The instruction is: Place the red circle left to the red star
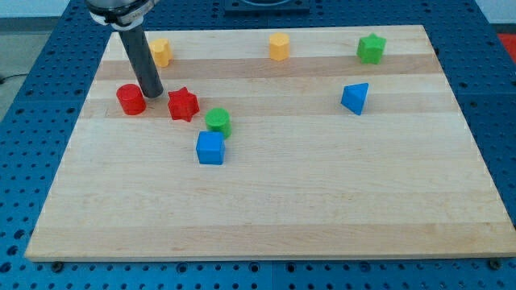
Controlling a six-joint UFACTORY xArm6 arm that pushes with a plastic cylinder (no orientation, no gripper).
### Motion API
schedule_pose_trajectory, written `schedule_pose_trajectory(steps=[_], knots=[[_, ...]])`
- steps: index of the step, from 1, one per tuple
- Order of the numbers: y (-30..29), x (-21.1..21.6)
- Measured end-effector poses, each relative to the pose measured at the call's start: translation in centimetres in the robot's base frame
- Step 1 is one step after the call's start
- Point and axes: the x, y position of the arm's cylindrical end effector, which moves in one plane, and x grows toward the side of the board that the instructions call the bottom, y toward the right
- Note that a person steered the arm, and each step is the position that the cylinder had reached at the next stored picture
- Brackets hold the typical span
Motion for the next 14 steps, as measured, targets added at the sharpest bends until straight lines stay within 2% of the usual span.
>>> schedule_pose_trajectory(steps=[1,3,6,9,14], knots=[[-0.6,-0.5],[-6.6,0.4],[-6.8,0.5],[-4.6,3.0],[-4.7,2.6]])
